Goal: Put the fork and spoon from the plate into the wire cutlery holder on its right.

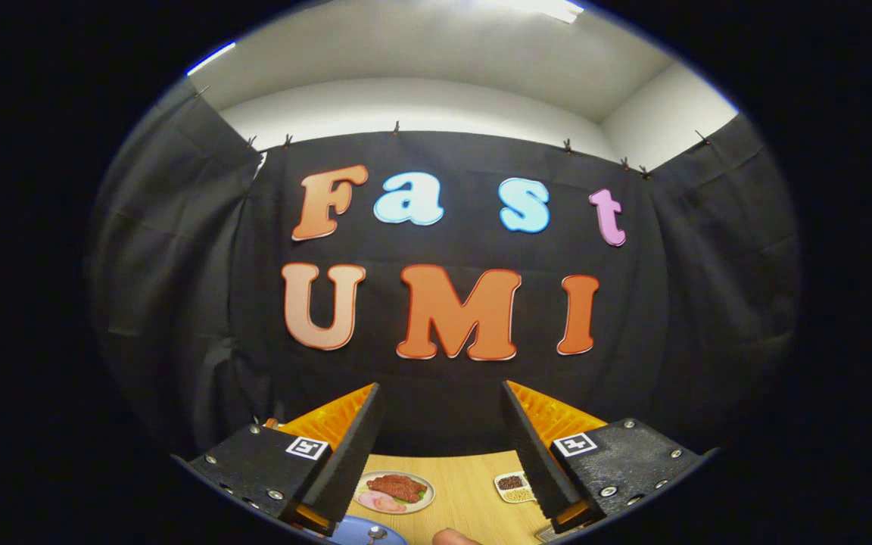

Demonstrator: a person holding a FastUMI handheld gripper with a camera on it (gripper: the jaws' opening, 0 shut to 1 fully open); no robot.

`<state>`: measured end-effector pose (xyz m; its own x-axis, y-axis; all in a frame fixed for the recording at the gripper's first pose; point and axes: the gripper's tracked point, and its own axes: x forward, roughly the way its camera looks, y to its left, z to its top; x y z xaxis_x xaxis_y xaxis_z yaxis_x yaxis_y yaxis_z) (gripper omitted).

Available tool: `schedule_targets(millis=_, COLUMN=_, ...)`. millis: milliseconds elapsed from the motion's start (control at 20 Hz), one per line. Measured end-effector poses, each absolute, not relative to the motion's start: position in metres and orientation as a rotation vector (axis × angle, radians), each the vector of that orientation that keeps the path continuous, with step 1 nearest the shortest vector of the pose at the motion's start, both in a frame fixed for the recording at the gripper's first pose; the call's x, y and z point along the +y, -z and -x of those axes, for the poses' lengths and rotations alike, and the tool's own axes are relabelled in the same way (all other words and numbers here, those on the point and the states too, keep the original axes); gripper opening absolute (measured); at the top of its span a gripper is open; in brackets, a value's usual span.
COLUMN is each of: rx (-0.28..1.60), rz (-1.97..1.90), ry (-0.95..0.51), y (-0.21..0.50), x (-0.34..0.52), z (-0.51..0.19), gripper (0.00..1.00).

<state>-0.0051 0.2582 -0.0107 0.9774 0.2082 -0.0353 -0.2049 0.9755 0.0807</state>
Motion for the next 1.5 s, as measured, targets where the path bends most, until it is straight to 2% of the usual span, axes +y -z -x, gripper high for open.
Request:
schedule_targets(millis=150, rx=0.232, rz=-0.054, ry=-0.313, y=0.076, x=0.299, z=0.021, gripper=0.93)
schedule_targets(millis=400, rx=0.42, rz=0.012, ry=-0.35, y=0.142, x=0.331, z=0.018, gripper=0.95)
schedule_targets(millis=700, rx=0.861, rz=0.011, ry=-0.393, y=0.252, x=0.354, z=0.058, gripper=0.94)
schedule_targets(millis=1100, rx=1.187, rz=0.044, ry=-0.387, y=0.312, x=0.366, z=0.102, gripper=0.93)
schedule_targets(millis=1300, rx=1.287, rz=0.063, ry=-0.373, y=0.332, x=0.37, z=0.113, gripper=0.93)
schedule_targets(millis=1500, rx=1.41, rz=0.061, ry=-0.363, y=0.356, x=0.375, z=0.133, gripper=0.86)
